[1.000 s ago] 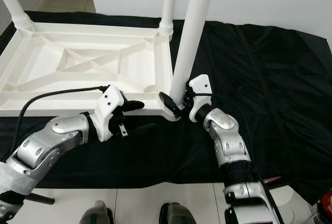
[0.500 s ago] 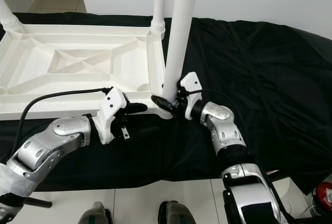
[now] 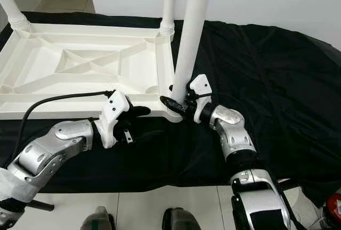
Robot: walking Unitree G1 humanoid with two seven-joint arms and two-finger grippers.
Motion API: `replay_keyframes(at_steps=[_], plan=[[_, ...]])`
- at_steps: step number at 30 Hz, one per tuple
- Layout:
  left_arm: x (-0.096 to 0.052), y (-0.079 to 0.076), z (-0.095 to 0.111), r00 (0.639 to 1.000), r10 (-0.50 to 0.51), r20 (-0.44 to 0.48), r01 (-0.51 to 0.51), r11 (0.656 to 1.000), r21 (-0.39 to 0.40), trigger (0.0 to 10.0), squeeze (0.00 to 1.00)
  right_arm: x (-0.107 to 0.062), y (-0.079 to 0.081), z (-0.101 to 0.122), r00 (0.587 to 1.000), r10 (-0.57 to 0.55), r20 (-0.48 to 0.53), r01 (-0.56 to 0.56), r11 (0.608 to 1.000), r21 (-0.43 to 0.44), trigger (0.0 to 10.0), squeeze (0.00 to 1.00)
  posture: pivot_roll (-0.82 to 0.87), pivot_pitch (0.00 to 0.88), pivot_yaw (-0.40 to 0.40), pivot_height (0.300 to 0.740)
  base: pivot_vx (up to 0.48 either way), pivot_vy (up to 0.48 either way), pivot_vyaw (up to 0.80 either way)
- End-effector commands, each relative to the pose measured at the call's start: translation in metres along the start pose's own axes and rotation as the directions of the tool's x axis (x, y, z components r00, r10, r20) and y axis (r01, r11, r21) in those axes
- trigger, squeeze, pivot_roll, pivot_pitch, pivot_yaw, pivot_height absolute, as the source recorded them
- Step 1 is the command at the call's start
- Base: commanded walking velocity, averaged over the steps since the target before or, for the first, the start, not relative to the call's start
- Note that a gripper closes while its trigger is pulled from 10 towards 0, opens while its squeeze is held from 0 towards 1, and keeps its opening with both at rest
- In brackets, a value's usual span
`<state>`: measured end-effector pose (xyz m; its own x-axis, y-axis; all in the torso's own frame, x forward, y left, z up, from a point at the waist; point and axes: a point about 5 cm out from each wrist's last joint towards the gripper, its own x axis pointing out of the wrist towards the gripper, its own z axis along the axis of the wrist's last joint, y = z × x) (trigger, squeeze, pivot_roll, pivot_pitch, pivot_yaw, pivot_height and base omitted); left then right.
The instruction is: Building children table
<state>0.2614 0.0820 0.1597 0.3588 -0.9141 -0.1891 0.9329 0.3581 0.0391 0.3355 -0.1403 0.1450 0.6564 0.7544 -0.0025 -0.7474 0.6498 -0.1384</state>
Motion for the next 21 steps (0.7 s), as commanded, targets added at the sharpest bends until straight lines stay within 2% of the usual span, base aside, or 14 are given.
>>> replay_keyframes(at_steps=[1, 4, 6, 13, 16, 19, 21], plan=[[0.001, -0.006, 0.002, 0.989, -0.145, 0.004, 0.145, 0.989, 0.025, 10.0, 0.00, -0.005, 0.002, -0.013, 0.998, -0.042, -0.052, 0.044, 0.999, 0.031, 10.0, 0.00, 0.11, 0.049, -0.064, 0.740, 0.000, 0.000, 0.00], [0.000, -0.003, 0.003, 0.992, -0.128, 0.010, 0.128, 0.991, 0.034, 10.0, 0.00, -0.003, 0.008, -0.014, 0.994, -0.098, -0.053, 0.099, 0.995, 0.023, 10.0, 0.00, 0.10, 0.038, -0.059, 0.740, 0.000, 0.000, 0.00], [0.000, 0.001, 0.004, 0.995, -0.097, 0.026, 0.095, 0.994, 0.046, 10.0, 0.00, -0.002, 0.014, -0.015, 0.982, -0.180, -0.059, 0.182, 0.983, 0.029, 10.0, 0.00, 0.10, 0.035, -0.057, 0.740, 0.000, 0.000, 0.00], [0.000, 0.007, 0.004, 0.999, -0.028, 0.045, 0.025, 0.997, 0.070, 10.0, 0.00, 0.000, 0.024, -0.015, 0.954, -0.296, -0.047, 0.298, 0.953, 0.053, 10.0, 0.00, 0.10, 0.029, -0.056, 0.740, 0.000, 0.000, 0.00], [0.001, 0.008, 0.003, 0.999, -0.006, 0.054, 0.003, 0.998, 0.066, 10.0, 0.00, 0.003, 0.029, -0.014, 0.926, -0.375, -0.031, 0.376, 0.923, 0.081, 10.0, 0.00, 0.09, 0.021, -0.052, 0.740, 0.000, 0.000, 0.00], [0.001, 0.009, 0.002, 0.998, 0.006, 0.054, -0.009, 0.998, 0.067, 10.0, 0.00, 0.004, 0.031, -0.013, 0.918, -0.395, -0.025, 0.395, 0.914, 0.092, 10.0, 0.00, 0.08, 0.022, -0.048, 0.740, 0.000, 0.000, 0.00], [0.003, 0.011, 0.001, 0.997, 0.042, 0.065, -0.047, 0.997, 0.065, 10.0, 0.00, 0.009, 0.036, -0.011, 0.890, -0.456, -0.016, 0.455, 0.882, 0.120, 10.0, 0.00, 0.08, 0.023, -0.045, 0.740, 0.000, 0.000, 0.00]])
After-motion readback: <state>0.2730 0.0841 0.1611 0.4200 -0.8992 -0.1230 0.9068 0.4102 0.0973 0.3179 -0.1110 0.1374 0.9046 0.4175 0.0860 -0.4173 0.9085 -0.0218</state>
